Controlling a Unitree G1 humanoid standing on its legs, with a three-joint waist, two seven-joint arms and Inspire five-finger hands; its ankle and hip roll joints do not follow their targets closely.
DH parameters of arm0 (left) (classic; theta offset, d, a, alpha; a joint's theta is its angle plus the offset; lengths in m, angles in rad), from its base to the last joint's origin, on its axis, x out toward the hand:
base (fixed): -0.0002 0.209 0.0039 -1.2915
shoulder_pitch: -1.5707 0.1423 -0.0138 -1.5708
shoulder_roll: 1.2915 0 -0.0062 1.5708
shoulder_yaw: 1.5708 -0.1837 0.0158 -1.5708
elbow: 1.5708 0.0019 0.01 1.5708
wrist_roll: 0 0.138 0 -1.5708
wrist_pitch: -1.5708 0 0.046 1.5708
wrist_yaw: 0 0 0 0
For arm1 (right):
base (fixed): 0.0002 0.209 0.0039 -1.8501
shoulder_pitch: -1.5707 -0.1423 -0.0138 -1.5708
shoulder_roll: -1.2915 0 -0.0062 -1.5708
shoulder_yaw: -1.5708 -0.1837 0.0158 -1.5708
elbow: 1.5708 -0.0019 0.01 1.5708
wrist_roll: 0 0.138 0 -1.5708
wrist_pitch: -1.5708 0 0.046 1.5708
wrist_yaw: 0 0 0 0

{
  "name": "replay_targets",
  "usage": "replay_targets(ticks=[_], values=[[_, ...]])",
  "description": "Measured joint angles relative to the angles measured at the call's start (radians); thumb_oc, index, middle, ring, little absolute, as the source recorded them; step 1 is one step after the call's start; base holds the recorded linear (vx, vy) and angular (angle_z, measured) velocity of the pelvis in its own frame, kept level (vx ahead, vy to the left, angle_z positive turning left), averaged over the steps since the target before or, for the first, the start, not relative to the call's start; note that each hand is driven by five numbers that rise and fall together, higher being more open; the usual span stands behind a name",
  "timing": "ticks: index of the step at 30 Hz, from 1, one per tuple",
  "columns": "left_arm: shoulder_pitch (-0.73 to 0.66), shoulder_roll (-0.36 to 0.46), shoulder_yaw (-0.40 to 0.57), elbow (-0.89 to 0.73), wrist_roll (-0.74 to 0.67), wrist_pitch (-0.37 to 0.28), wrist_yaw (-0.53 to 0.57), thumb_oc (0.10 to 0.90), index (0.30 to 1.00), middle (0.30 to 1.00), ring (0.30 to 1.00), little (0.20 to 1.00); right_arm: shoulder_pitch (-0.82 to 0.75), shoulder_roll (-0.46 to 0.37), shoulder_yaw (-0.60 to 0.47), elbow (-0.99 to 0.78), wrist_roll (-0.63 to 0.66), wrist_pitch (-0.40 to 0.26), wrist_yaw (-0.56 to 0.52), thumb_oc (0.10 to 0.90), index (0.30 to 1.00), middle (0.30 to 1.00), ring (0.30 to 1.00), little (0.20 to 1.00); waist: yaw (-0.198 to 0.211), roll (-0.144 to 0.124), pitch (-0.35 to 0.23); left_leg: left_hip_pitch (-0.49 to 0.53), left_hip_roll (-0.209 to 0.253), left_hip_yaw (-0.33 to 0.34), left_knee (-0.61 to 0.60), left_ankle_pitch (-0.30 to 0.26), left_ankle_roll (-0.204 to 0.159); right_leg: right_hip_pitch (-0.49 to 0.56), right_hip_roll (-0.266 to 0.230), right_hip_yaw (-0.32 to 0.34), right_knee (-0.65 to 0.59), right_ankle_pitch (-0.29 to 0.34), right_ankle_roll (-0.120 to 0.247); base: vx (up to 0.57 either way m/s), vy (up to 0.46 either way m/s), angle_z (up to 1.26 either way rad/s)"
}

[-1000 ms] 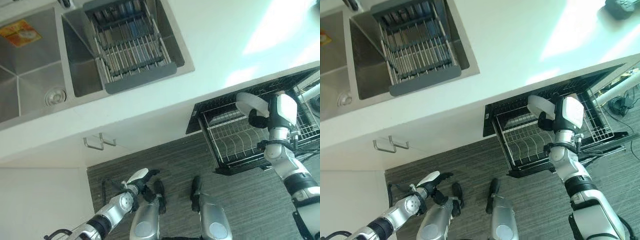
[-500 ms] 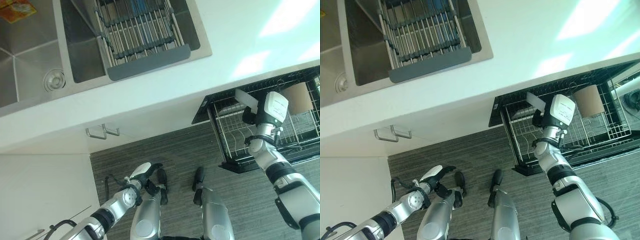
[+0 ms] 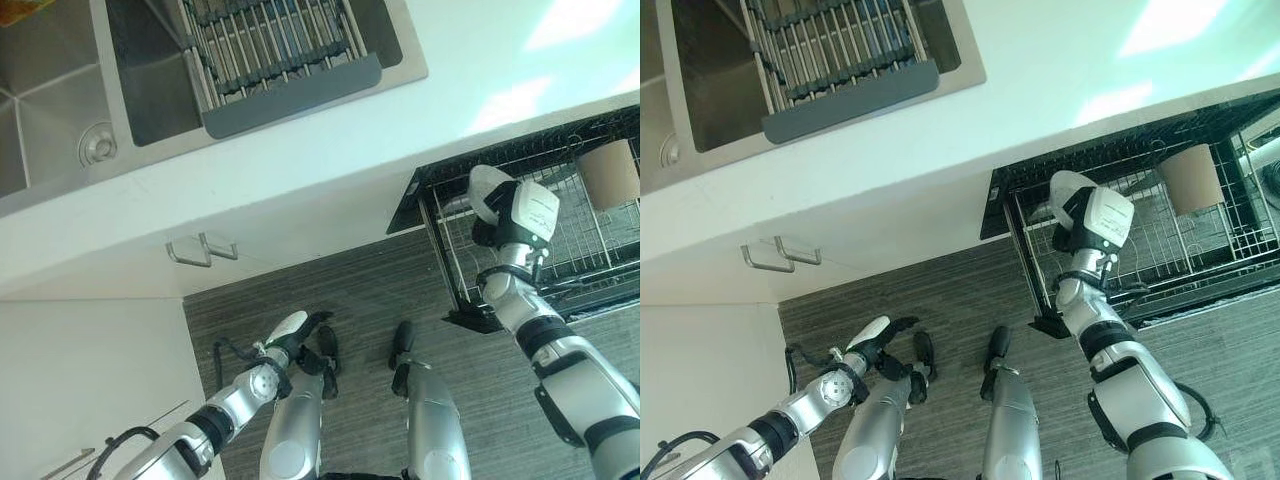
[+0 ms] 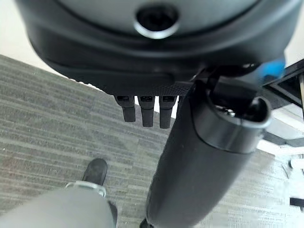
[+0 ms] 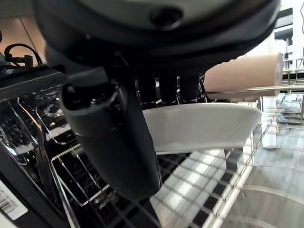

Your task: Place the dishes in the dishwasher.

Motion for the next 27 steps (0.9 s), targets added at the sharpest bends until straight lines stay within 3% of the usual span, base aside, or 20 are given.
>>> replay_targets(ticks=[2,4,6,10,17,20,23,26,27], values=[[0.002,-0.002,0.002,-0.004,-0.007,0.000,-0.024,0.800,0.900,0.900,0.900,0.900,-0.045,-0.003,-0.014,0.028,0.098,-0.031,0.178,0.800,0.900,0.900,0.900,0.900,0.002,0.000,0.000,-0.017,0.005,-0.003,0.030,-0.008,-0.001,-0.015,-0.002,0.002,0.030,-0.011,-0.006,0.01,-0.059,0.01],[0.011,0.007,0.006,-0.014,-0.007,0.001,-0.032,0.800,0.900,0.900,0.900,0.900,-0.054,-0.008,-0.034,0.027,0.147,-0.037,0.256,0.800,0.900,0.900,0.900,0.900,0.003,0.000,0.000,-0.018,0.011,-0.005,0.051,-0.016,-0.002,-0.016,-0.006,0.002,0.048,-0.017,-0.007,0.00,-0.049,-0.01],[0.020,0.020,0.023,-0.041,-0.007,0.015,-0.046,0.800,0.900,0.900,0.900,0.900,-0.060,-0.018,-0.038,0.027,0.218,-0.035,0.403,0.800,0.900,0.900,0.900,0.900,0.003,0.000,-0.001,-0.034,0.021,-0.005,0.075,-0.027,0.001,-0.027,-0.003,0.003,0.061,-0.023,-0.004,0.00,-0.011,-0.02],[0.030,0.017,0.034,-0.042,-0.007,0.039,-0.047,0.800,0.900,0.900,0.900,0.900,-0.036,-0.020,-0.067,0.014,0.333,-0.033,0.508,0.800,0.900,0.900,0.900,0.900,-0.016,0.000,-0.002,-0.048,0.025,-0.009,0.088,-0.028,0.000,-0.040,0.000,0.005,0.071,-0.020,-0.011,0.01,-0.008,-0.01],[0.039,0.024,0.059,-0.055,-0.005,0.084,-0.050,0.800,0.900,0.900,0.900,0.900,0.030,-0.090,-0.089,-0.154,0.415,0.098,0.806,0.800,0.900,0.900,0.900,0.900,-0.024,-0.009,-0.008,-0.025,0.040,-0.019,0.109,-0.035,-0.012,-0.007,0.010,-0.004,0.086,-0.029,-0.022,0.05,-0.067,0.01],[0.057,0.050,0.072,-0.099,-0.005,0.098,-0.052,0.800,0.900,0.900,0.900,0.900,0.100,-0.103,-0.083,-0.248,0.418,0.119,0.805,0.800,0.900,0.900,0.900,0.900,-0.029,-0.019,-0.011,-0.030,0.045,-0.034,0.124,-0.043,-0.012,-0.005,0.013,-0.017,0.099,-0.040,-0.025,0.04,-0.070,0.09],[0.110,0.102,0.107,-0.198,-0.005,0.134,-0.053,0.800,0.900,0.900,0.900,0.900,0.275,-0.138,-0.103,-0.551,0.443,0.160,0.681,0.800,0.900,0.900,0.900,0.900,-0.048,-0.036,-0.011,-0.036,0.056,-0.036,0.139,-0.053,-0.017,-0.005,0.031,-0.016,0.099,-0.046,-0.016,0.01,0.008,-0.04],[0.142,0.101,0.138,-0.216,-0.005,0.156,-0.050,0.800,0.900,0.900,0.900,0.900,0.395,-0.117,-0.155,-0.714,0.460,0.099,0.535,0.800,0.900,0.900,0.900,0.900,-0.091,-0.040,-0.009,-0.035,0.055,-0.030,0.139,-0.057,-0.014,-0.005,0.032,-0.008,0.094,-0.043,-0.013,0.01,0.054,-0.07],[0.151,0.084,0.156,-0.216,-0.005,0.172,-0.049,0.800,0.900,0.900,0.900,0.900,0.490,-0.094,-0.231,-0.862,0.463,0.087,0.473,0.800,0.900,0.900,0.900,0.900,-0.100,-0.041,-0.008,-0.029,0.054,-0.020,0.137,-0.058,-0.014,-0.006,0.037,0.007,0.086,-0.040,-0.010,0.01,0.066,-0.22]])
